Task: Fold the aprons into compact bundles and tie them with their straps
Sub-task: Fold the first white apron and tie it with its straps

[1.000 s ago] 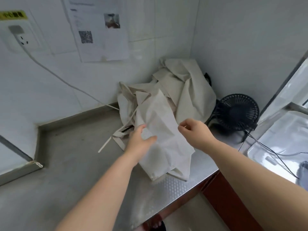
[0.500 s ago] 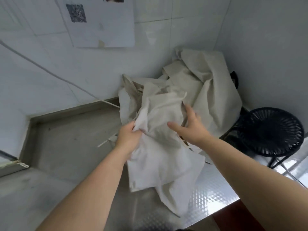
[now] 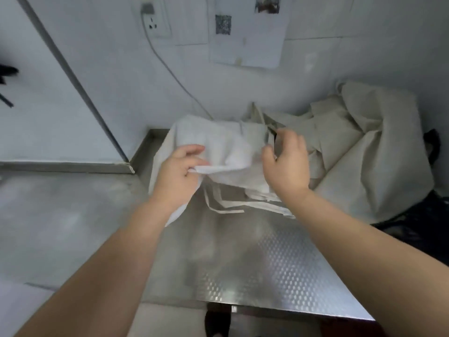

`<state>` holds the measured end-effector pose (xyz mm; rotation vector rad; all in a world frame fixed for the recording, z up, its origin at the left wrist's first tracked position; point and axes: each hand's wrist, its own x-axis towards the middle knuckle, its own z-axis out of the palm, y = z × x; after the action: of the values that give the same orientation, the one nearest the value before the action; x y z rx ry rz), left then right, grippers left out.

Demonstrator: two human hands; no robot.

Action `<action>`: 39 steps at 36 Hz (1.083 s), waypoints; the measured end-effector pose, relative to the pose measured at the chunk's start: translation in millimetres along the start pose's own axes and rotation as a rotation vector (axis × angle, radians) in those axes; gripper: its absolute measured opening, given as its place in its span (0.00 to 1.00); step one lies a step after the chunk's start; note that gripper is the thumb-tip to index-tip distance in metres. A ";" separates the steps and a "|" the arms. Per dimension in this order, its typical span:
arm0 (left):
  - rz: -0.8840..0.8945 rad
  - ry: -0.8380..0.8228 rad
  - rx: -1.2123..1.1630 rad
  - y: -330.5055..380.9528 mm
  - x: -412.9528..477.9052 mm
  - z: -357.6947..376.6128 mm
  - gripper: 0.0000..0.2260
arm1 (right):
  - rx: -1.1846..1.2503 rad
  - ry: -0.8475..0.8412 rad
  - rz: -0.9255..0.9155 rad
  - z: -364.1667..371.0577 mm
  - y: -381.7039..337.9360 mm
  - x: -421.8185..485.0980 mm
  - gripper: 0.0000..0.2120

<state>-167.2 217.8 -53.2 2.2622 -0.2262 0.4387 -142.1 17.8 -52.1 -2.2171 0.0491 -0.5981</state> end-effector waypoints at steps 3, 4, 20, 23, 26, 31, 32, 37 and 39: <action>-0.193 -0.523 0.171 -28.9 -43.9 17.8 0.13 | 0.029 -0.099 0.012 5.9 2.7 -14.6 0.20; -0.300 -0.678 0.207 -36.4 -62.0 22.7 0.14 | 0.029 -0.193 0.025 8.8 5.8 -21.6 0.21; -0.602 -0.079 0.191 -86.2 -100.6 -12.5 0.17 | -0.153 -0.748 0.064 67.5 6.2 -53.0 0.25; -0.778 -0.092 0.191 -109.2 -101.5 -25.5 0.25 | -0.148 -0.782 0.081 91.6 -2.8 -54.8 0.25; -0.863 -0.090 0.153 -129.9 -102.3 -32.5 0.30 | -0.146 -0.814 0.090 111.1 -10.2 -56.0 0.26; -0.819 -0.128 0.204 -168.2 -83.2 -35.0 0.33 | -0.159 -0.921 0.144 140.1 -8.4 -59.1 0.31; -0.807 -0.162 0.249 -171.8 -78.9 -34.8 0.35 | -0.184 -0.990 0.124 142.1 -5.8 -63.1 0.32; -0.797 -0.534 0.397 -199.5 -64.6 -24.9 0.43 | -0.383 -1.228 0.108 156.9 18.7 -88.4 0.20; -0.797 -0.605 0.448 -209.2 -66.4 -21.2 0.42 | -0.490 -1.204 0.110 156.0 24.2 -91.2 0.23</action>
<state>-171.0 373.4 -209.2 2.6190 0.5169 -0.6799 -151.2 133.8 -192.5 -2.6613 -0.3296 0.9487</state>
